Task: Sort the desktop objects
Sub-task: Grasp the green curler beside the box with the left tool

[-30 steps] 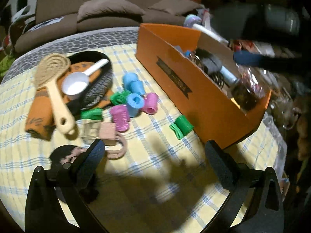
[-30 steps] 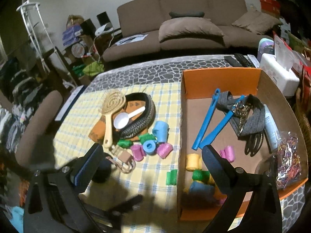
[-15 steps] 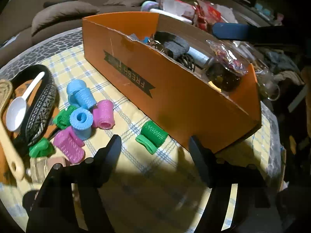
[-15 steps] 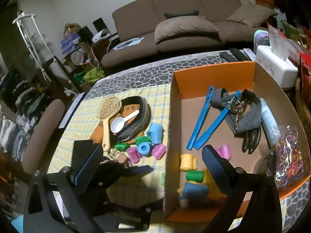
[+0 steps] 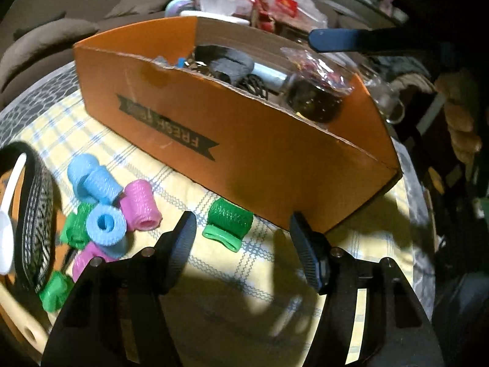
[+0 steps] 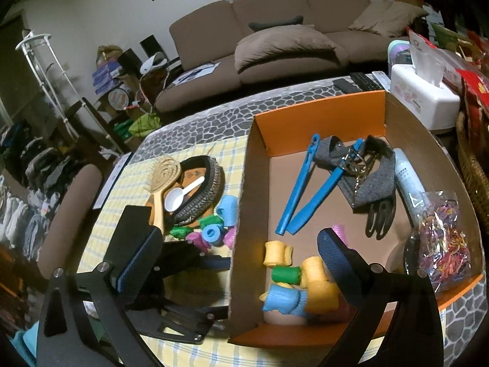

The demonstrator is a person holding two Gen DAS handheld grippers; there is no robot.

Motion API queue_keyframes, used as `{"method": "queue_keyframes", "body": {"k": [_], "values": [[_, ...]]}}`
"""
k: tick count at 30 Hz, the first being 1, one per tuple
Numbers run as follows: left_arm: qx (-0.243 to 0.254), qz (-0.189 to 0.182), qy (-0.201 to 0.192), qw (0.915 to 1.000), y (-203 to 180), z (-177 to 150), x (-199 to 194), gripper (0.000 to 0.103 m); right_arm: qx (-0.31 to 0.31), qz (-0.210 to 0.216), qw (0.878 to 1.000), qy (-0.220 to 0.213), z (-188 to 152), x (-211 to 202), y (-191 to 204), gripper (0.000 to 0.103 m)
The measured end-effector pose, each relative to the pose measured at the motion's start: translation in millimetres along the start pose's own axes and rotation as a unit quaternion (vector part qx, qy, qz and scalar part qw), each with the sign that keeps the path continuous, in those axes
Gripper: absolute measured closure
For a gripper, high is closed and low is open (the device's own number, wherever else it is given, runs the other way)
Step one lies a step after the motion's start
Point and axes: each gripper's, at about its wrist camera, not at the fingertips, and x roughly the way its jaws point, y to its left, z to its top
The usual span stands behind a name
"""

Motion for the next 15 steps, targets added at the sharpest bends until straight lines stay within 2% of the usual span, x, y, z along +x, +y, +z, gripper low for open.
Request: {"method": "queue_keyframes", "body": {"k": [5, 7, 10, 12, 14, 15], "values": [[0.022, -0.010, 0.010, 0.9996, 1, 2, 2, 0.048, -0.006, -0.005, 1.000, 0.007, -3, 3, -4, 0.001], [0.030, -0.012, 0.018, 0.9993, 0, 2, 4, 0.064, -0.007, -0.007, 1.000, 0.007, -3, 3, -6, 0.001], [0.028, -0.003, 0.033, 0.9991, 2, 2, 12, 0.067, -0.007, -0.010, 1.000, 0.008, -4, 4, -7, 0.001], [0.027, -0.003, 0.031, 0.9992, 2, 3, 13, 0.067, -0.010, -0.011, 1.000, 0.010, -5, 5, -7, 0.001], [0.026, -0.002, 0.030, 0.9992, 1, 2, 12, 0.074, -0.013, -0.013, 1.000, 0.012, -6, 6, -7, 0.001], [0.024, 0.000, 0.029, 0.9993, 2, 2, 12, 0.074, -0.014, -0.013, 1.000, 0.012, -6, 6, -7, 0.001]]}}
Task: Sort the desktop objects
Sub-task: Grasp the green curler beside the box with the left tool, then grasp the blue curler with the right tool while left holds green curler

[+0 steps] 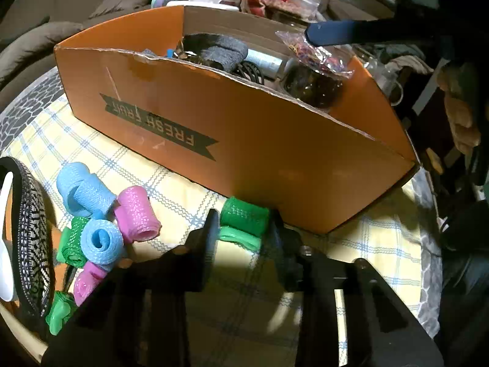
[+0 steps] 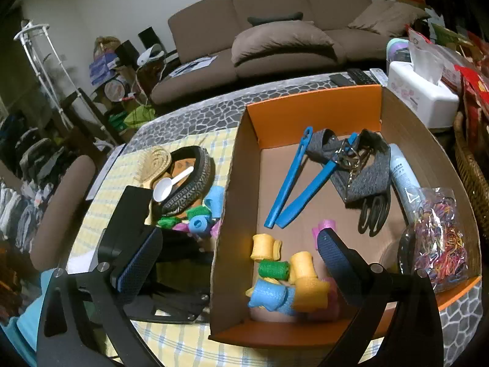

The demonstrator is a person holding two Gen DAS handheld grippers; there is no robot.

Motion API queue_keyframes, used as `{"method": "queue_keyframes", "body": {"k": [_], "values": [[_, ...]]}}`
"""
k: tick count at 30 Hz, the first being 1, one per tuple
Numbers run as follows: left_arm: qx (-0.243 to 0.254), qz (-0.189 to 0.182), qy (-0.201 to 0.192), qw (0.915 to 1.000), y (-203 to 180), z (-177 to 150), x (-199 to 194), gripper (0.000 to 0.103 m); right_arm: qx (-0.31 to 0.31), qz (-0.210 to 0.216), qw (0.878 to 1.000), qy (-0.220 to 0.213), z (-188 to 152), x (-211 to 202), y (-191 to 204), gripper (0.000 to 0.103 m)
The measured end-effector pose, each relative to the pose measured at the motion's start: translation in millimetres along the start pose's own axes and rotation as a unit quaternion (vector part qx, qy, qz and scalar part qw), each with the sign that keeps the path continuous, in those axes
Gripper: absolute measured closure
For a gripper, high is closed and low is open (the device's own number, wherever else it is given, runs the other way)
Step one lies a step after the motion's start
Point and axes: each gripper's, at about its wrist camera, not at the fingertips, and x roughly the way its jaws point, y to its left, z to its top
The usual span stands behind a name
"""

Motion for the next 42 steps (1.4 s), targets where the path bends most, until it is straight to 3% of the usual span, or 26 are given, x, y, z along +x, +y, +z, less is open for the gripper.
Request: {"method": "queue_keyframes", "body": {"k": [9, 15, 18, 24, 33, 36, 42], "values": [[-0.023, 0.032, -0.002, 0.9992, -5, -5, -22, 0.074, 0.006, 0.013, 1.000, -0.006, 4, -2, 6, 0.001], [-0.090, 0.067, -0.057, 0.9920, -6, -17, -91, 0.074, 0.023, 0.057, 0.998, -0.016, 10, -5, 21, 0.001], [-0.116, 0.104, -0.081, 0.9844, -12, -27, -126, 0.074, 0.019, 0.066, 0.997, -0.019, 12, -3, 33, 0.001], [-0.172, 0.164, -0.116, 0.9644, -20, -48, -172, 0.074, 0.013, 0.070, 0.997, -0.011, 10, 13, 55, 0.024], [-0.229, 0.174, -0.153, 0.9455, -7, -78, -198, 0.074, -0.025, 0.048, 0.998, 0.037, 1, 61, 87, 0.059], [-0.245, 0.169, -0.165, 0.9401, 1, -86, -202, 0.074, -0.033, 0.034, 0.997, 0.053, -3, 81, 93, 0.060], [-0.257, 0.162, -0.166, 0.9382, 10, -94, -205, 0.074, -0.044, -0.009, 0.996, 0.075, -7, 113, 97, 0.061]]}}
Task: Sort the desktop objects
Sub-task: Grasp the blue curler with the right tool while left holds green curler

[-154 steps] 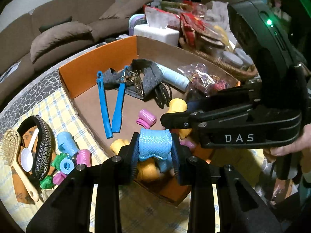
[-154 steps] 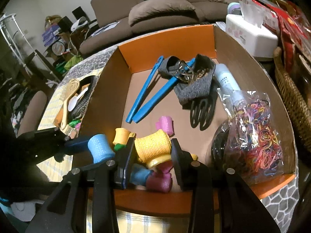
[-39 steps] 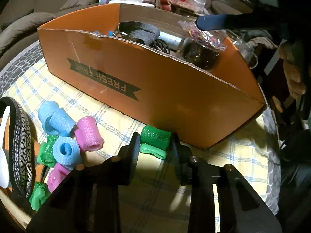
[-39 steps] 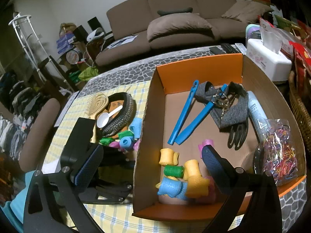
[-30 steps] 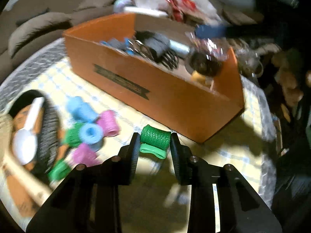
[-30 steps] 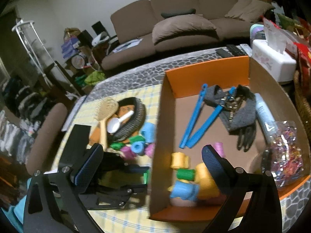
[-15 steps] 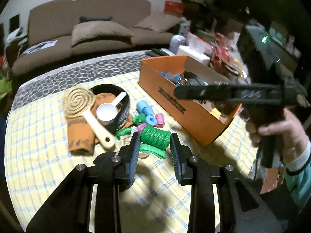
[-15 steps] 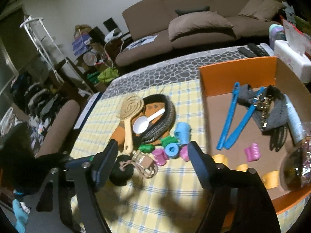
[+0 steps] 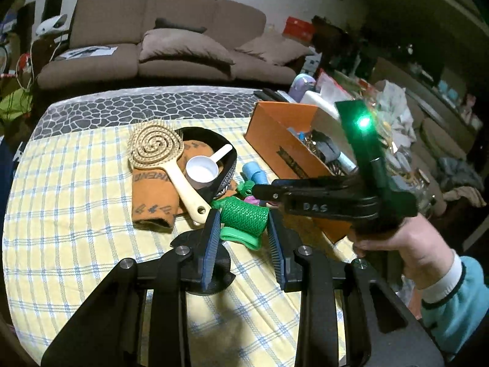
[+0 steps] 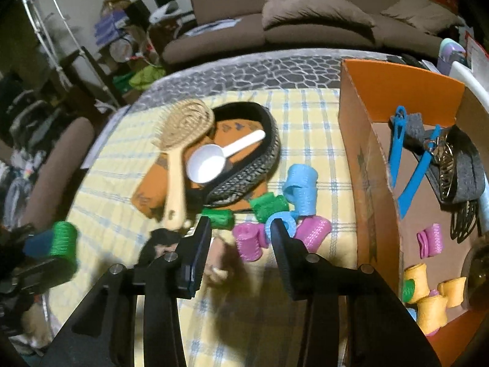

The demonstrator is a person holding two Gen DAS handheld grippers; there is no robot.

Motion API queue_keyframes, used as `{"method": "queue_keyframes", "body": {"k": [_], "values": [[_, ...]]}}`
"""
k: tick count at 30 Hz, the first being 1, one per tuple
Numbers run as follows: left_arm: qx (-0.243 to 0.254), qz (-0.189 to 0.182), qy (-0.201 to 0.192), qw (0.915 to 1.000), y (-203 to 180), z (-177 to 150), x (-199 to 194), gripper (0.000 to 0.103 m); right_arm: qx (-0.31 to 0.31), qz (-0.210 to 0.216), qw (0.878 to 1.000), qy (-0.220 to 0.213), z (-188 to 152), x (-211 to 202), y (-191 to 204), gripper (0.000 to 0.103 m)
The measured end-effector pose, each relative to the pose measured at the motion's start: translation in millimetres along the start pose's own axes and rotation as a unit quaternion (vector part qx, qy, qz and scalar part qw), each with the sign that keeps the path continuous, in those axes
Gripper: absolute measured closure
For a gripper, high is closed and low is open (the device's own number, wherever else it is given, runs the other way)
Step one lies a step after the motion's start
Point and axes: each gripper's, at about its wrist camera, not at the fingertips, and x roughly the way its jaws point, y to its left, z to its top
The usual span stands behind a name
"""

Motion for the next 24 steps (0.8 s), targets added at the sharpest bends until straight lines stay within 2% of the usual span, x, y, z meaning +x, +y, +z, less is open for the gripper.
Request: {"method": "queue_keyframes", "body": {"k": [5, 7, 12, 15, 18, 21, 24], "values": [[-0.004, -0.001, 0.001, 1.0000, 8, 2, 0, 0.074, -0.010, -0.016, 1.000, 0.018, -1, 17, 4, 0.062], [-0.006, -0.002, -0.001, 1.0000, 10, 2, -1, 0.074, -0.014, -0.025, 0.999, 0.028, -3, 23, 6, 0.069], [-0.015, -0.005, -0.003, 0.9999, 15, 3, 1, 0.074, -0.017, -0.040, 0.999, 0.026, -2, 25, 9, 0.074], [-0.015, -0.005, -0.003, 0.9999, 15, 4, 1, 0.074, -0.039, -0.055, 0.997, 0.036, -2, 28, 17, 0.077], [-0.016, -0.006, -0.005, 0.9998, 15, 5, 1, 0.074, -0.026, -0.047, 0.998, 0.038, -1, 22, 15, 0.077], [-0.017, -0.007, -0.008, 0.9998, 16, 6, 1, 0.074, -0.013, -0.046, 0.999, 0.015, 3, 10, 10, 0.076], [-0.020, -0.008, -0.010, 0.9997, 16, 7, 1, 0.074, 0.006, -0.051, 0.999, 0.005, 4, 6, 2, 0.066]]}}
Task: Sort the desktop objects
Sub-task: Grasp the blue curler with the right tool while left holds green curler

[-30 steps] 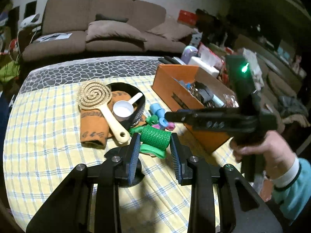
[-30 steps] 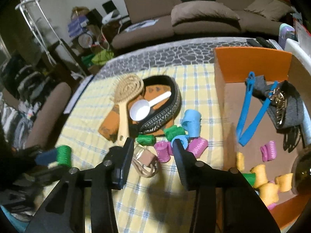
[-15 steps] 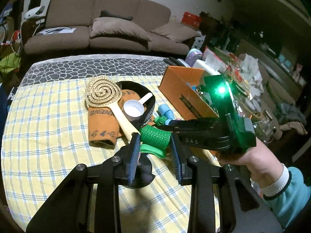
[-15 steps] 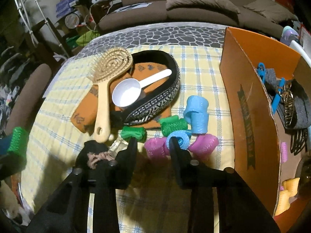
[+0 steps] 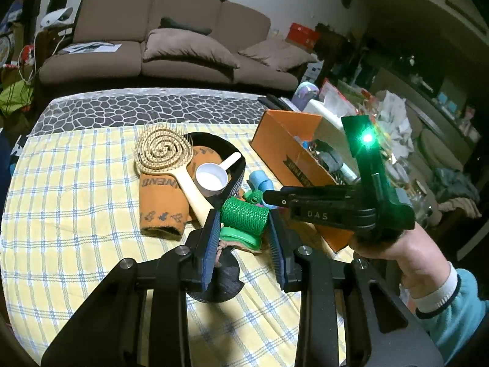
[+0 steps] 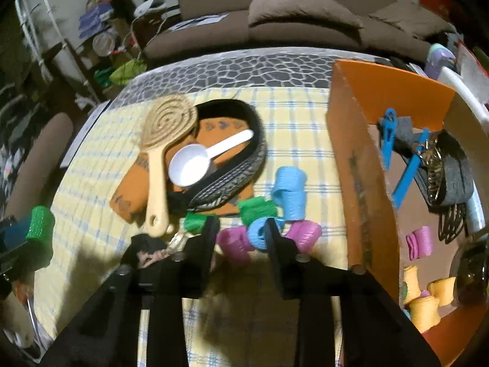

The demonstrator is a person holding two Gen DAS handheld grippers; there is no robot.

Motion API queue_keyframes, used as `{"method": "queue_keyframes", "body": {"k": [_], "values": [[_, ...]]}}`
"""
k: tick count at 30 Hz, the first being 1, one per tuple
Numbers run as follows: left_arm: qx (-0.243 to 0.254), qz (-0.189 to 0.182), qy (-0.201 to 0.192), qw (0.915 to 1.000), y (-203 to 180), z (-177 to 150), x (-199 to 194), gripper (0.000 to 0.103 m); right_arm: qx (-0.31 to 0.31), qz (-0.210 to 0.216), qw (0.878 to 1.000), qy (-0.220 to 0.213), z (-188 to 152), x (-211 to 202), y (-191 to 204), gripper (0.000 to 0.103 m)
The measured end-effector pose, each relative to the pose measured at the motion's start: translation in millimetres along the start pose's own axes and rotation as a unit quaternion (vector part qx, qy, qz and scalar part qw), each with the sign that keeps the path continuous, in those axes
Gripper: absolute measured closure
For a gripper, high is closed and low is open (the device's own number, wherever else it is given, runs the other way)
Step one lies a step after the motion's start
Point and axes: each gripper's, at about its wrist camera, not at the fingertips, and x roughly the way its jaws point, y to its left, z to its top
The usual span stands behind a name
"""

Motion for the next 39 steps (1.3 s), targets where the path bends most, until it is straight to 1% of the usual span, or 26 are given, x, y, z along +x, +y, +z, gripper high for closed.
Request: {"method": "queue_keyframes", "body": {"k": [3, 9, 12, 14, 16, 18, 19, 20, 21, 22, 24, 27, 28, 31, 32, 33, 34, 36, 39], "values": [[0.003, 0.000, 0.000, 1.0000, -2, 0, 1, 0.074, 0.008, -0.013, 1.000, 0.005, -1, 6, -5, 0.066], [0.004, 0.001, 0.003, 1.0000, -4, 0, 4, 0.074, -0.017, -0.044, 0.999, 0.012, -6, 24, 0, 0.065], [0.006, 0.001, 0.006, 1.0000, -4, -1, 5, 0.074, -0.017, -0.038, 0.999, 0.007, -5, 28, -2, 0.063], [0.006, 0.001, 0.006, 1.0000, -4, -1, 6, 0.074, -0.017, -0.032, 0.999, 0.007, -5, 28, -3, 0.067], [0.005, 0.000, 0.005, 1.0000, -4, -1, 6, 0.074, -0.019, -0.020, 1.000, 0.004, -5, 26, -2, 0.079], [0.003, -0.002, 0.003, 1.0000, -5, -1, 7, 0.074, -0.005, -0.002, 1.000, 0.000, -4, 23, -5, 0.080], [0.002, -0.004, 0.002, 1.0000, -5, 0, 7, 0.074, 0.004, 0.010, 1.000, -0.004, -3, 20, -7, 0.082], [0.001, -0.007, 0.000, 1.0000, -6, 0, 8, 0.074, 0.012, 0.023, 1.000, -0.009, -2, 17, -9, 0.086], [0.000, -0.009, 0.000, 1.0000, -7, 1, 8, 0.074, 0.018, 0.034, 0.999, -0.013, -2, 13, -10, 0.102], [0.001, -0.010, 0.000, 0.9999, -9, 1, 9, 0.074, 0.025, 0.045, 0.999, -0.018, -1, 9, -11, 0.097], [0.002, -0.011, 0.000, 0.9999, -12, 2, 11, 0.074, 0.031, 0.058, 0.997, -0.028, 1, -2, -12, 0.097], [0.004, -0.011, 0.004, 0.9999, -16, 2, 15, 0.074, 0.025, 0.056, 0.998, -0.032, 1, -11, -13, 0.097], [0.004, -0.011, 0.004, 0.9999, -18, 2, 15, 0.074, 0.023, 0.052, 0.998, -0.028, 0, -11, -14, 0.096], [0.005, -0.013, 0.003, 0.9999, -21, 2, 16, 0.074, 0.001, 0.020, 1.000, -0.016, -3, -5, -16, 0.096], [0.005, -0.012, 0.003, 0.9999, -22, 2, 17, 0.074, -0.008, 0.016, 1.000, -0.018, -4, -5, -13, 0.091], [0.005, -0.011, 0.004, 0.9999, -22, 3, 17, 0.074, -0.015, 0.015, 1.000, -0.017, -4, -4, -11, 0.076], [0.005, -0.011, 0.004, 0.9999, -22, 3, 17, 0.074, -0.025, 0.017, 0.999, -0.017, -5, -2, -5, 0.064], [0.005, -0.009, 0.006, 0.9999, -22, 2, 18, 0.074, -0.042, 0.007, 0.999, -0.014, -7, 2, 2, 0.054], [0.005, -0.007, 0.008, 0.9999, -21, 2, 19, 0.074, -0.061, -0.014, 0.998, -0.002, -10, 13, 7, 0.054]]}}
